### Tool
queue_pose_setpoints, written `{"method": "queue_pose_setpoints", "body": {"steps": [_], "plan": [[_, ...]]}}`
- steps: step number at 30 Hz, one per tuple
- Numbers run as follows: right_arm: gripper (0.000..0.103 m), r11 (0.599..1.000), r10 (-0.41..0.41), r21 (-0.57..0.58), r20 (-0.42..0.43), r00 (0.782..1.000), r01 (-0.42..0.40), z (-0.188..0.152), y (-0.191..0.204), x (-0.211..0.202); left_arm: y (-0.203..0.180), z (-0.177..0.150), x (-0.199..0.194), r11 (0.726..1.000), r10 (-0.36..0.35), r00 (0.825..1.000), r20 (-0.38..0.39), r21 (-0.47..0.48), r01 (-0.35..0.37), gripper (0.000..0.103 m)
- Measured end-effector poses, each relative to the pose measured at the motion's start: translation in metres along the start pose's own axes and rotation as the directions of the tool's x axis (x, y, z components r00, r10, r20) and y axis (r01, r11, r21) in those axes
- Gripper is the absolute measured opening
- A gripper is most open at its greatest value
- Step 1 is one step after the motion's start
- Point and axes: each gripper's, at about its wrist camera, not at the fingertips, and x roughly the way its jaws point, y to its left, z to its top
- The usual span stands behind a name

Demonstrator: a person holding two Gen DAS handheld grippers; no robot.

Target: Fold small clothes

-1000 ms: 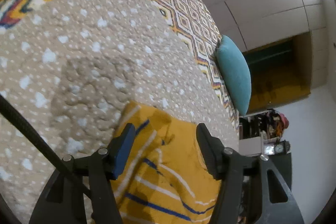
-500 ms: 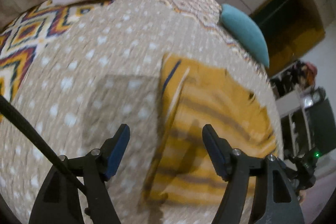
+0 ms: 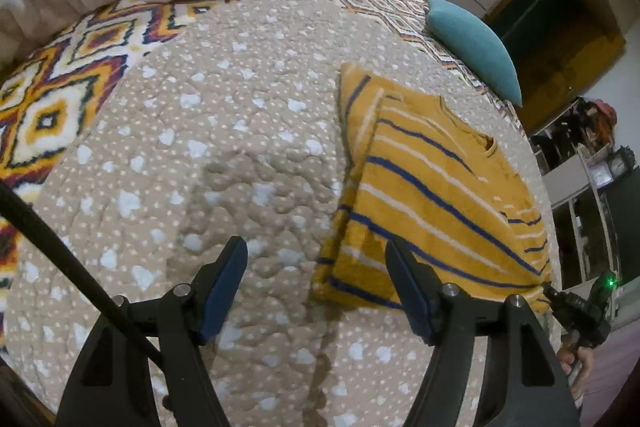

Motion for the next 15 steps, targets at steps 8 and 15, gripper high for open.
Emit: {"method": "queue_pose_setpoints", "body": {"steps": [8, 15], "plan": [[0.027, 0.999, 0.038, 0.015, 0.040, 0.998, -0.039, -0.024, -0.013, -0.034, -0.007, -0.017, 0.005, 1.000, -0.010, 1.000, -0.019, 0.011, 0.010, 0.070], [0.028, 0.997, -0.022, -0.072, 0.130, 0.991, 0.032, -0.032, 0.020, -0.067, -0.010, -0.017, 0.034, 0.999, 0.025, 1.000, -0.015, 0.027, -0.025, 0.070]]}}
